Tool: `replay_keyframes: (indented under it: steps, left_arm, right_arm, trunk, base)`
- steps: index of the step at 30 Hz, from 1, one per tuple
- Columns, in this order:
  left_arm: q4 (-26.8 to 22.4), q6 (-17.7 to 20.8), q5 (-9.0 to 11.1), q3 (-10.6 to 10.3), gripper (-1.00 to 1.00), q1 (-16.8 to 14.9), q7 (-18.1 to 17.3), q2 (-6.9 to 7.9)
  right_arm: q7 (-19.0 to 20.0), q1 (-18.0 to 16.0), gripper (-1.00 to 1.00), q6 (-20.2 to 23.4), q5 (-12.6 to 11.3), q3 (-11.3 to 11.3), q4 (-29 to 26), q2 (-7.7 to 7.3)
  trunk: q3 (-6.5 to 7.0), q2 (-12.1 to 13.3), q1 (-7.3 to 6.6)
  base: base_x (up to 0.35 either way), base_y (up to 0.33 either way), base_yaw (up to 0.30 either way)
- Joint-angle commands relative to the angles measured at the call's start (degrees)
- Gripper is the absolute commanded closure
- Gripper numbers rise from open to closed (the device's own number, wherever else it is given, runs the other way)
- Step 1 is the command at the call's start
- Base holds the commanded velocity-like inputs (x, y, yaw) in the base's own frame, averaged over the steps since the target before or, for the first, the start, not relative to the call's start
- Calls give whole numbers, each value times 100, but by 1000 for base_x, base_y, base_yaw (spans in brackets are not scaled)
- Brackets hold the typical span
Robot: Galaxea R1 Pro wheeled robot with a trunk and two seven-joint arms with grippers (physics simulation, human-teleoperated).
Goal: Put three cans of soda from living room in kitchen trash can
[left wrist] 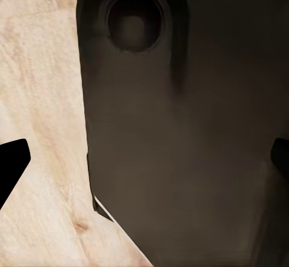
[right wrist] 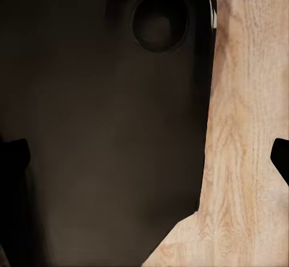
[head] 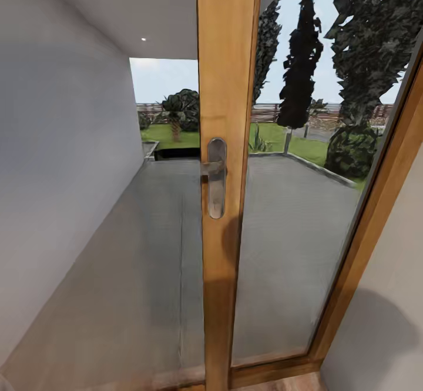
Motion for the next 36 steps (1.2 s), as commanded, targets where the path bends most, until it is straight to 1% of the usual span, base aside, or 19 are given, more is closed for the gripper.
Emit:
replay_keyframes:
  steps: [1,5,24,27,32,34,35,36]
  left_arm:
    - [-32,18,30,30,-100,-34,-30,33]
    - [-58,136,43,31,-100,-64,-34,42]
    - [-58,169,43,32,-100,-69,-32,39]
    - [-78,70,-45,9,-100,-71,-38,18]
    - [-84,-90,-76,-3,-100,-71,-40,1]
    - [-85,-154,-86,-8,-100,-69,-40,6]
    - [-85,-1254,-87,-9,-100,-68,-41,6]
    - [-85,-1254,-87,-9,-100,-68,-41,6]
  right_arm:
    - [14,6,-100,-30,7,31,-26,-33]
    - [15,7,-100,60,20,39,-27,-42]
    - [15,7,-100,94,25,41,-23,-39]
    - [11,7,-100,29,53,47,31,-38]
    - [10,8,-100,-132,64,49,55,-41]
    - [11,8,-100,-196,68,45,61,-42]
    - [10,8,-100,-678,68,44,61,-42]
    - [10,8,-100,-678,68,44,61,-42]
  trunk:
    - [0,1,0]
    - [0,1,0]
    - [0,1,0]
    - [0,1,0]
    - [0,1,0]
    - [0,1,0]
    - [0,1,0]
    - [0,1,0]
  base:
    - [0,0,0]
    - [0,0,0]
    - [0,0,0]
    - [0,0,0]
    - [-20,0,0]
    - [-201,0,0]
    - [-237,0,0]
    - [-237,0,0]
